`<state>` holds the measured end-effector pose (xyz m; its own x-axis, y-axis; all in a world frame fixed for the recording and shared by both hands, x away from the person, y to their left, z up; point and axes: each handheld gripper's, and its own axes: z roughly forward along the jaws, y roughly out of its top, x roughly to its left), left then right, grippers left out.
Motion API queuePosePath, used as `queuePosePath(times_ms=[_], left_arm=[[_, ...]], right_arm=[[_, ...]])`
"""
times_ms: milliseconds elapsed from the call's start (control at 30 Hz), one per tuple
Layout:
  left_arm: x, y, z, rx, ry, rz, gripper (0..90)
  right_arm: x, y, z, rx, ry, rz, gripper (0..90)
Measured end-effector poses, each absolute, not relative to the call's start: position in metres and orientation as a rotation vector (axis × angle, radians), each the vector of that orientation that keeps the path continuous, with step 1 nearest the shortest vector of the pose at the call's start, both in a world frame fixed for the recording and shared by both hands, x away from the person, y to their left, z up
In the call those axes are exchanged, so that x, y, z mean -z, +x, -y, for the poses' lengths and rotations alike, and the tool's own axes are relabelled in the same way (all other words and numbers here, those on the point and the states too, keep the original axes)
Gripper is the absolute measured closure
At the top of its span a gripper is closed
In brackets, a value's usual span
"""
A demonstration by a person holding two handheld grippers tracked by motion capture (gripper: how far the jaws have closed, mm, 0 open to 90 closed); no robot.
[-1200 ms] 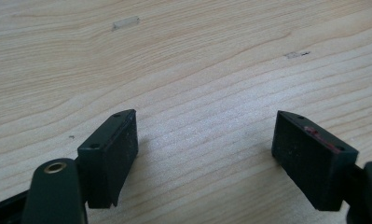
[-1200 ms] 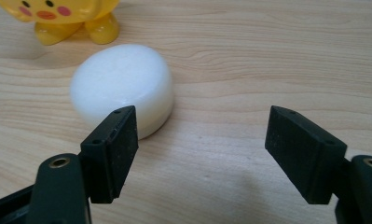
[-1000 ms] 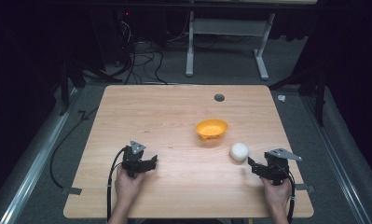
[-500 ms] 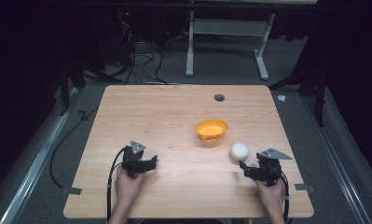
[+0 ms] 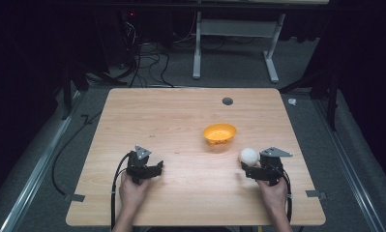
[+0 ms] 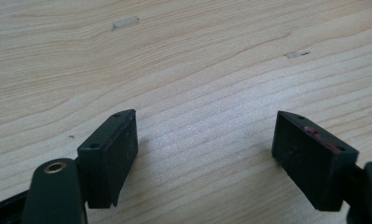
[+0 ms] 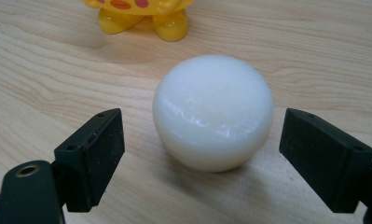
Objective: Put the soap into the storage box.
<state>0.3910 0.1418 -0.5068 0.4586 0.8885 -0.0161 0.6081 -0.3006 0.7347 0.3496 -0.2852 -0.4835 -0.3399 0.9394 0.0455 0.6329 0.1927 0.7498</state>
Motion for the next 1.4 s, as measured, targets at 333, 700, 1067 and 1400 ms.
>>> queuePosePath(times_ms=[333,700,1067,1400], left_arm=[[0.507,0.391,-0.142,-0.527,2.025,-1.244,22.8],[0.507,0.391,-0.142,-0.524,2.026,-1.243,22.8],[0.507,0.391,-0.142,-0.525,2.026,-1.243,22.8],[0.507,0.391,-0.142,-0.525,2.026,-1.243,22.8]], right_arm=[[0.488,0.364,0.282,-0.911,1.508,-2.048,14.7],[0.496,0.374,0.274,-0.823,1.506,-2.08,15.4],[0.497,0.376,0.272,-0.816,1.532,-2.066,24.0],[0.498,0.375,0.272,-0.83,1.544,-2.05,24.5]])
